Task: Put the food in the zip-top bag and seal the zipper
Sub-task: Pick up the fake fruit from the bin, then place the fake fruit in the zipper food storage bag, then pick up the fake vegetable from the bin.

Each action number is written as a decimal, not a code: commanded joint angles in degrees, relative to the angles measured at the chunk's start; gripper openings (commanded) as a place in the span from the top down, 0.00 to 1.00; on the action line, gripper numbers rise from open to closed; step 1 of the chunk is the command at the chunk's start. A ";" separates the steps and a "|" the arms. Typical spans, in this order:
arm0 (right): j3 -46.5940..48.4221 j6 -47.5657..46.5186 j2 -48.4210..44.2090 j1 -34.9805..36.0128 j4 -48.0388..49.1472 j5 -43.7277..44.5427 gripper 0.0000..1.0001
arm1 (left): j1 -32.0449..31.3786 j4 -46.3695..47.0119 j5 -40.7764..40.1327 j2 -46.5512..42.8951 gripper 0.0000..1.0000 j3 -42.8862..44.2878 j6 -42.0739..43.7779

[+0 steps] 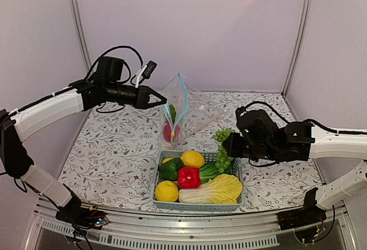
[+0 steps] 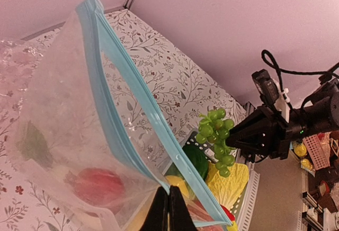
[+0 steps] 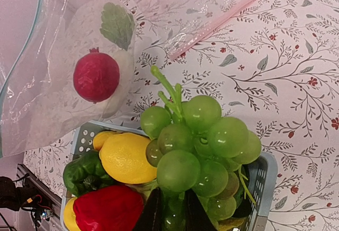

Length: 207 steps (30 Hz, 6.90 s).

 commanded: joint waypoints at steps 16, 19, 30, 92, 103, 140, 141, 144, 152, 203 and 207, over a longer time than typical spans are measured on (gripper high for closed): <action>21.48 -17.72 0.92 -0.02 6.01 4.37 0.86 | -2.65 0.97 0.39 -0.97 1.00 -0.60 1.65; 25.01 -20.65 4.60 -0.14 9.43 3.67 0.86 | -3.21 1.25 1.09 -1.04 1.00 -0.60 1.70; 32.84 -22.72 16.68 -1.40 14.46 0.70 0.87 | -3.85 2.00 1.46 -1.44 1.00 -0.95 1.13; 44.74 -16.20 36.74 -5.14 -4.43 7.07 0.91 | -5.27 2.51 4.30 -0.81 1.00 -0.95 1.45; 43.67 -17.00 39.10 -5.55 -3.08 4.47 0.78 | -5.36 2.47 4.02 -1.04 1.00 -0.95 1.51; 17.90 -23.86 10.07 -4.57 9.38 -20.41 0.27 | -0.68 0.60 -2.50 -0.42 1.00 -0.42 -0.81; 16.67 -24.53 8.30 -3.71 9.21 -19.84 0.25 | -0.50 0.54 -2.69 -0.38 1.00 -0.42 -0.82; 13.77 -24.50 5.89 -2.36 6.91 -18.94 0.23 | -0.31 0.27 -3.46 -0.35 1.00 -0.42 -0.58; 7.30 -13.01 6.44 1.23 3.80 -16.03 0.23 | -0.24 -0.30 -4.60 -0.10 1.00 -0.42 0.09; 10.07 1.11 16.07 8.83 -4.39 -14.51 0.78 | -0.26 -0.28 -3.98 -0.64 1.00 -0.33 0.25; 9.55 1.11 14.92 8.83 -4.36 -14.01 0.79 | -0.26 -0.28 -4.07 -0.76 1.00 -0.33 0.30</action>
